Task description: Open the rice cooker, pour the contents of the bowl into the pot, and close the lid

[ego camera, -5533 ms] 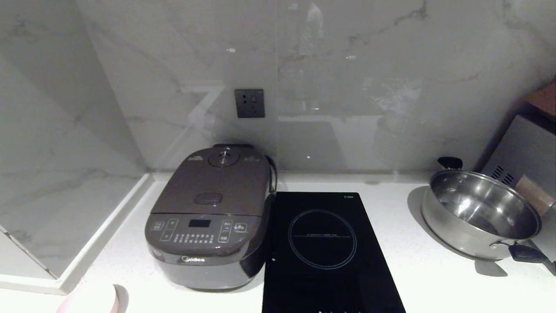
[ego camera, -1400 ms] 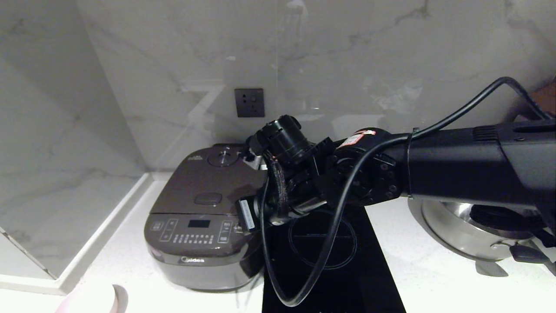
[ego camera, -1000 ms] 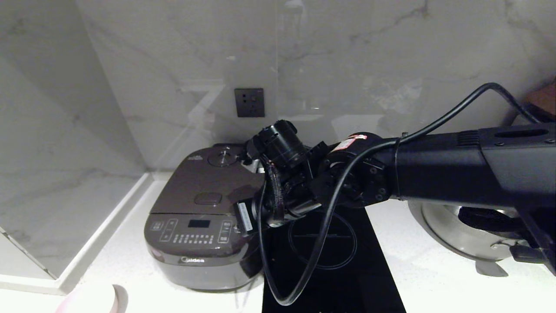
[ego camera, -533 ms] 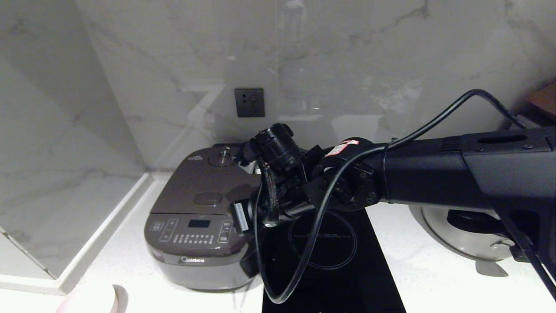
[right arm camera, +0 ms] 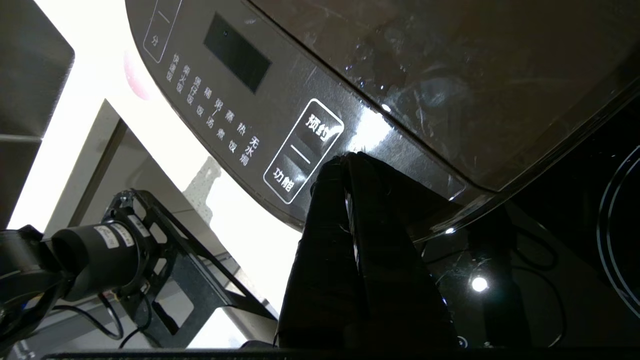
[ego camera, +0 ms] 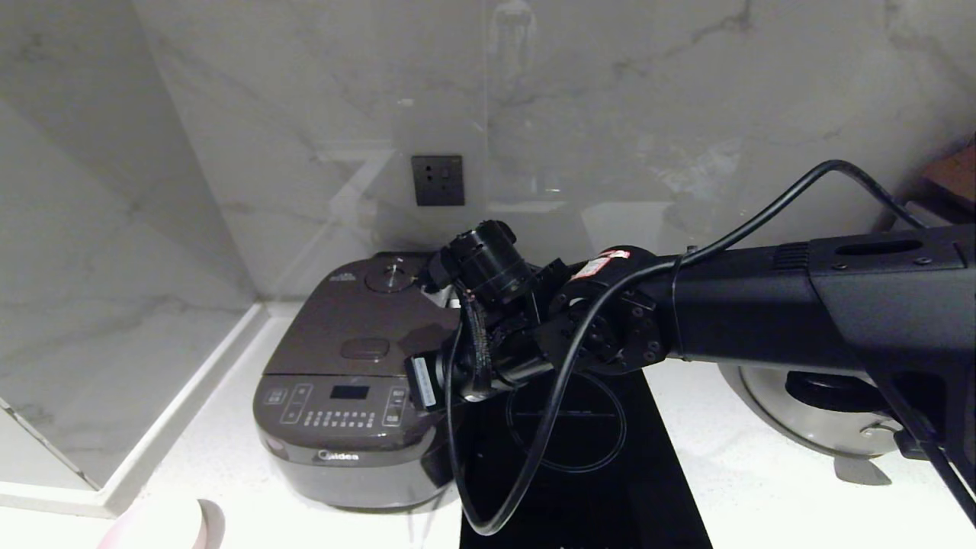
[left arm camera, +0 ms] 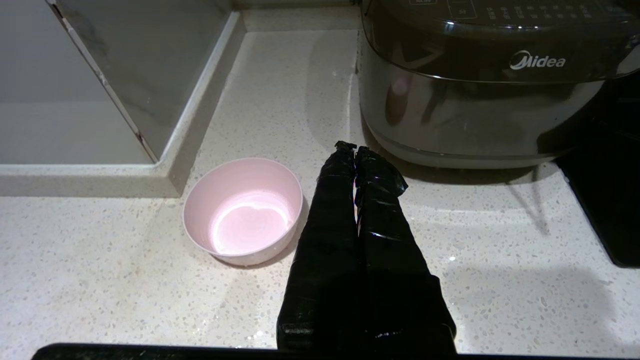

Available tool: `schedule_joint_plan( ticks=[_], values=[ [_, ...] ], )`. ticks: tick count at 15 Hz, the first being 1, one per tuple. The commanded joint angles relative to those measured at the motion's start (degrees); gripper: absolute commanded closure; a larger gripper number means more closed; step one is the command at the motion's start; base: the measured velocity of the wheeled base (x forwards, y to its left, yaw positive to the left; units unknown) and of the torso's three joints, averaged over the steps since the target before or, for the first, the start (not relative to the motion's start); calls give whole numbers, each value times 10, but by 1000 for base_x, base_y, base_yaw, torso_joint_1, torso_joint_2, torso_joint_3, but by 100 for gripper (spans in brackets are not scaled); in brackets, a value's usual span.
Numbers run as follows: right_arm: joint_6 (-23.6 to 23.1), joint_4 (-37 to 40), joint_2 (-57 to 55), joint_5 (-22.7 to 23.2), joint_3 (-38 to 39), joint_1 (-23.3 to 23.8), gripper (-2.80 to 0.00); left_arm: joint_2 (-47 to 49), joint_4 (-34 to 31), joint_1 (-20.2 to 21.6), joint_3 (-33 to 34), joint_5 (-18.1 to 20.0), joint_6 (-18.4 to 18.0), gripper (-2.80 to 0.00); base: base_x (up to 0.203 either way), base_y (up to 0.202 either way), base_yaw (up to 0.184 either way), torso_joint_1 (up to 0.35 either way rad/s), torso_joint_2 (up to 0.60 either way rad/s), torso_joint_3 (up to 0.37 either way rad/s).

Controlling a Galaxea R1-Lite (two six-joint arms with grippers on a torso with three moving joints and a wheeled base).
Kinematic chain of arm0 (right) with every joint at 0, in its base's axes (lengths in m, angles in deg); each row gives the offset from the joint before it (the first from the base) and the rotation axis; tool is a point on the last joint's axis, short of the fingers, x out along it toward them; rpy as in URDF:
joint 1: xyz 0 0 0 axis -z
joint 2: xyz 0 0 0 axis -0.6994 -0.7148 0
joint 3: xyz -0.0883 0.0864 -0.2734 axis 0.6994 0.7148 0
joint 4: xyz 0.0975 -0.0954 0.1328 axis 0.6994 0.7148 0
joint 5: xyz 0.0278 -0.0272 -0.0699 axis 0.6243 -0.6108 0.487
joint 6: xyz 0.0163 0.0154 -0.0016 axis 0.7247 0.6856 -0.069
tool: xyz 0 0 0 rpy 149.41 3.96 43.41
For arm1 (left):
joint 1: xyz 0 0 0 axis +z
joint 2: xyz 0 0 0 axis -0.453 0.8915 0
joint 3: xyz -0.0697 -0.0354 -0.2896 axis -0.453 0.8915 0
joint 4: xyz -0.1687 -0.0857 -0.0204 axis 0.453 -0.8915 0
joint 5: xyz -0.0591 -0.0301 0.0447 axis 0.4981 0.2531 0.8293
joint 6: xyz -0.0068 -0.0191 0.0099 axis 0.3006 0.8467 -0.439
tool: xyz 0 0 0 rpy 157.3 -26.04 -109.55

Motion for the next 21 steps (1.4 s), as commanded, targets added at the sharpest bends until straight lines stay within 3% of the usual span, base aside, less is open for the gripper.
schedule_joint_plan(
  ticks=[1, 15, 21],
  values=[
    [2, 5, -3, 1, 4, 0, 0, 0, 0, 0, 0, -1, 0, 0, 0, 0, 0, 0, 0, 0],
    [3, 32, 99, -5, -30, -5, 0, 0, 1, 0, 1, 0, 2, 0, 0, 0, 0, 0, 0, 0],
    [-3, 67, 248, -82, -22, -5, 0, 0, 1, -1, 1, 0, 7, 0, 0, 0, 0, 0, 0, 0]
  ],
)
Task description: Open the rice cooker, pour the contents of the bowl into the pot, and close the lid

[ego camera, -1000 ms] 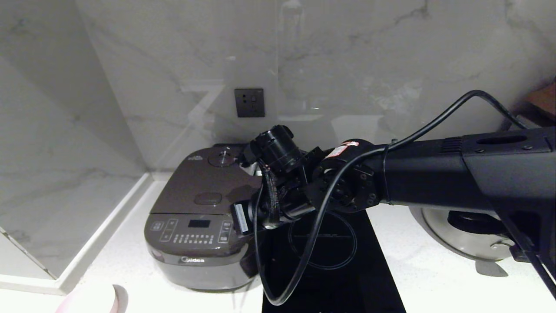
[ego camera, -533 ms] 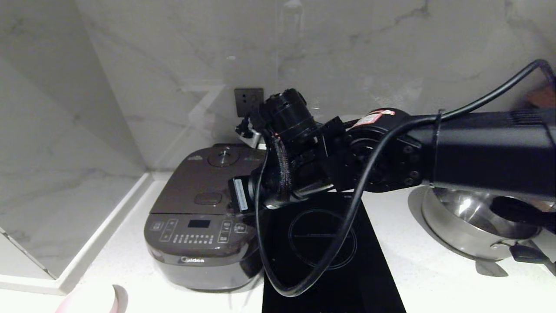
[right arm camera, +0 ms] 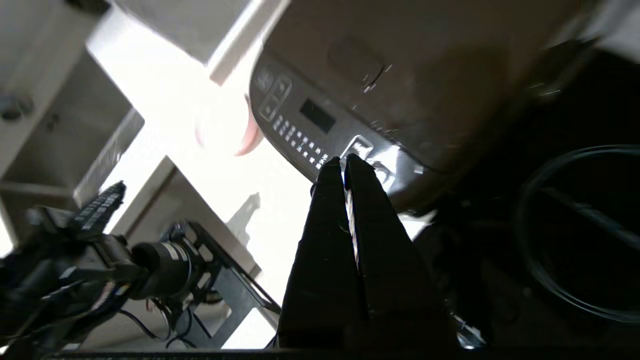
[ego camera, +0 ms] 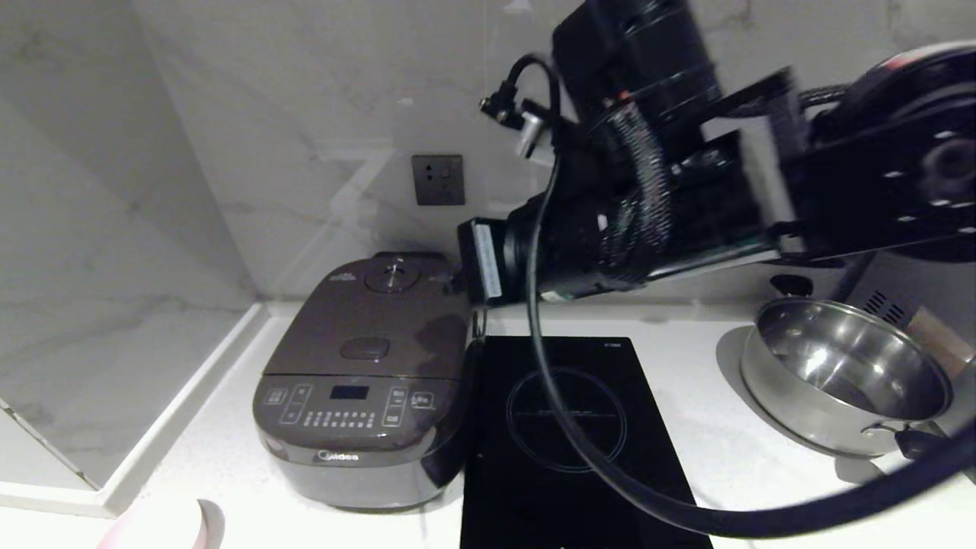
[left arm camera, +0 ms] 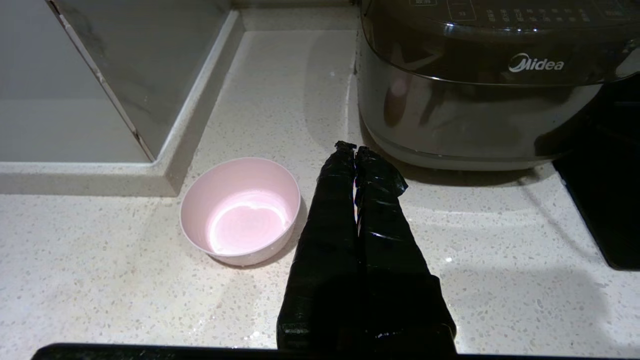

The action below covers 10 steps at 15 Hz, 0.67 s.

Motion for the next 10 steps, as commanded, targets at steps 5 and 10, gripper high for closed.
schedule_joint_plan(
  ticks=[5, 10],
  values=[
    [-43, 39, 205, -113, 107, 12, 0, 0, -1, 1, 0, 0, 14, 0, 0, 0, 0, 0, 0, 0],
    [-59, 41, 353, -207, 245, 49, 0, 0, -1, 1, -1, 0, 12, 0, 0, 0, 0, 0, 0, 0]
  ],
)
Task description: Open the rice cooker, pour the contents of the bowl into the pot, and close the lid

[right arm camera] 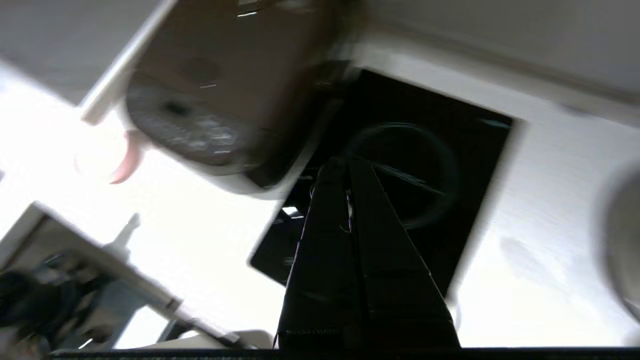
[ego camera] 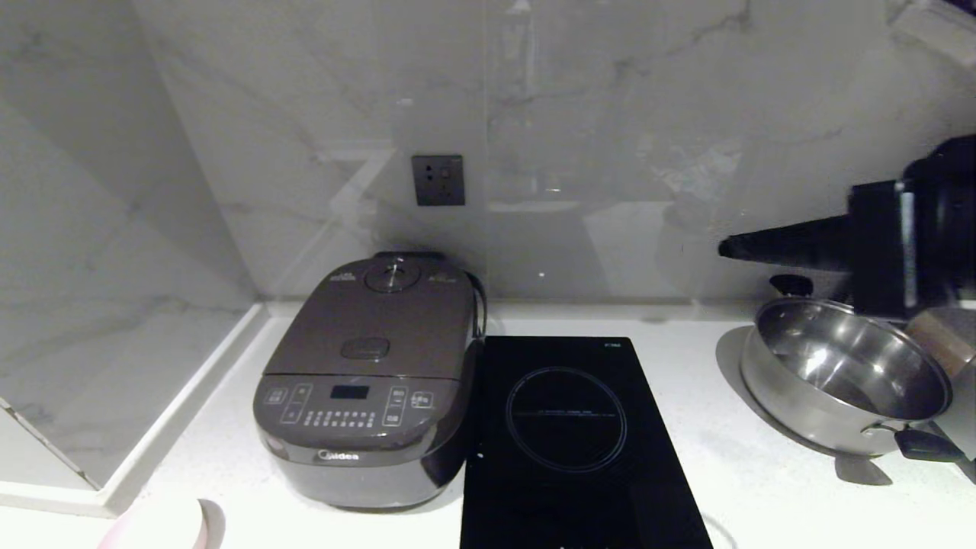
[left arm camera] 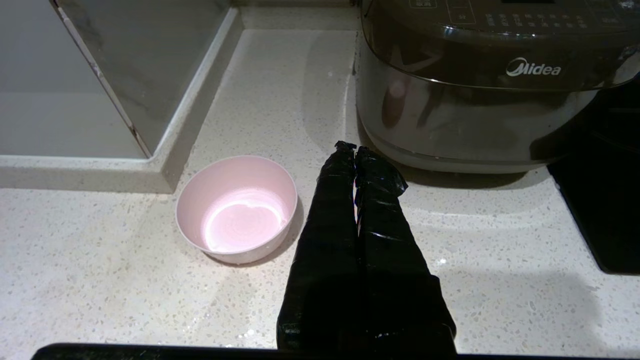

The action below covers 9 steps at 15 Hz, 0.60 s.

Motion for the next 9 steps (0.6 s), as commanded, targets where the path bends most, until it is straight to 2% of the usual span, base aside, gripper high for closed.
schedule_joint_plan(
  ticks=[1, 3, 7, 9],
  values=[
    [1, 2, 78, -31, 37, 14, 0, 0, -1, 0, -1, 2, -1, 0, 0, 0, 0, 0, 0, 0],
    [-5, 2, 137, -68, 75, 32, 0, 0, -1, 0, -1, 2, -2, 0, 0, 0, 0, 0, 0, 0],
    [-40, 3, 226, -88, 125, 167, 0, 0, -1, 0, -1, 1, -1, 0, 0, 0, 0, 0, 0, 0],
    [-69, 0, 287, -117, 162, 207, 0, 0, -1, 0, -1, 0, 0, 0, 0, 0, 0, 0, 0, 0]
  ],
)
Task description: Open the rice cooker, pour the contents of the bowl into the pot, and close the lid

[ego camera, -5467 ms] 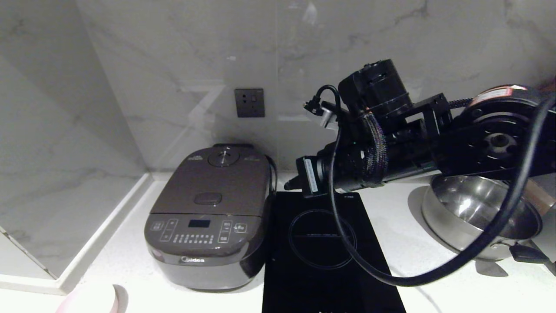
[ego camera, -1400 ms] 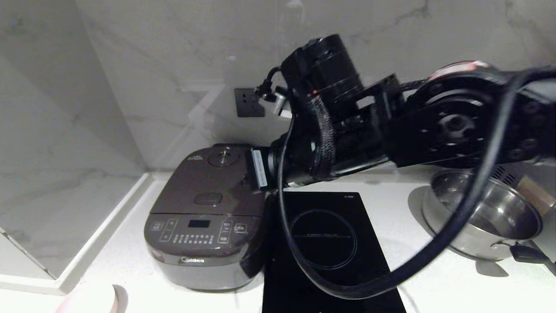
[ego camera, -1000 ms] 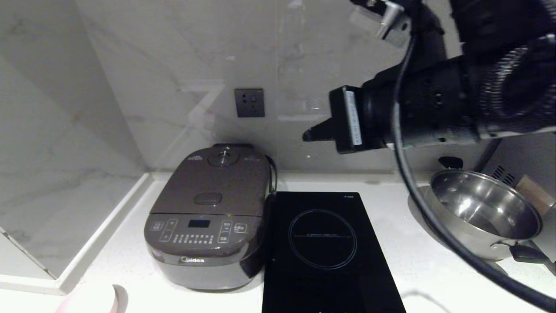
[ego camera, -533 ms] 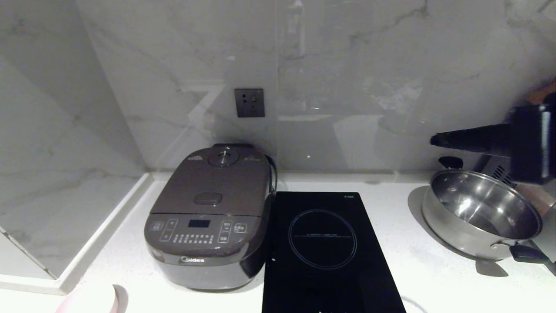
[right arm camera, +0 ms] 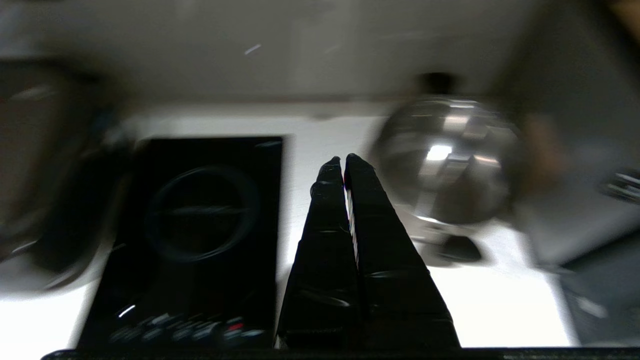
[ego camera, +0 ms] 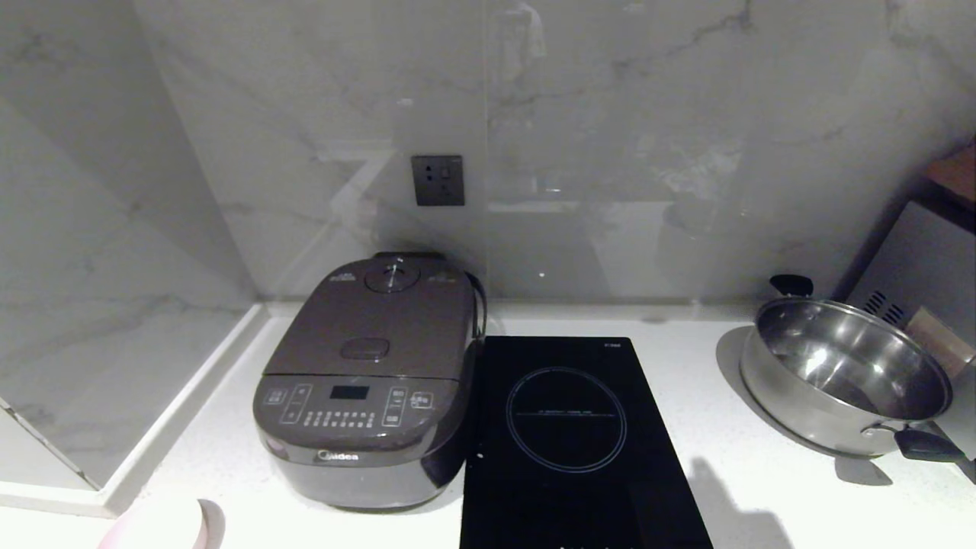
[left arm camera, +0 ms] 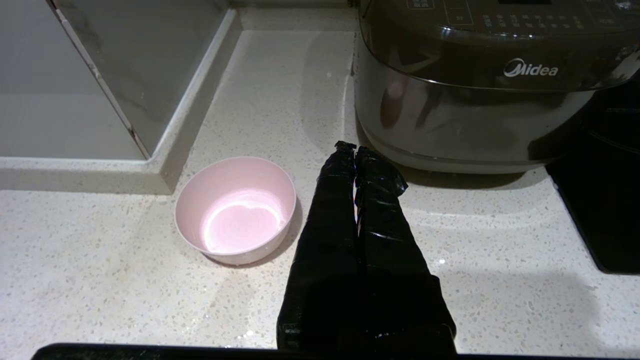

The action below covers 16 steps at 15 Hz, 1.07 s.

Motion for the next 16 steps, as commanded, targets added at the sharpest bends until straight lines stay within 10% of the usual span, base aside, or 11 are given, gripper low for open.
schedule_joint_plan(
  ticks=[1, 8, 16],
  values=[
    [-9, 0, 78, -12, 30, 35, 0, 0, 0, 0, 0, 0, -1, 0, 0, 0, 0, 0, 0, 0],
    [-128, -4, 239, -20, 165, 225, 0, 0, 0, 0, 0, 1, -1, 0, 0, 0, 0, 0, 0, 0],
    [-175, -41, 431, 78, 303, 274, 0, 0, 0, 0, 0, 0, -1, 0, 0, 0, 0, 0, 0, 0]
  ],
)
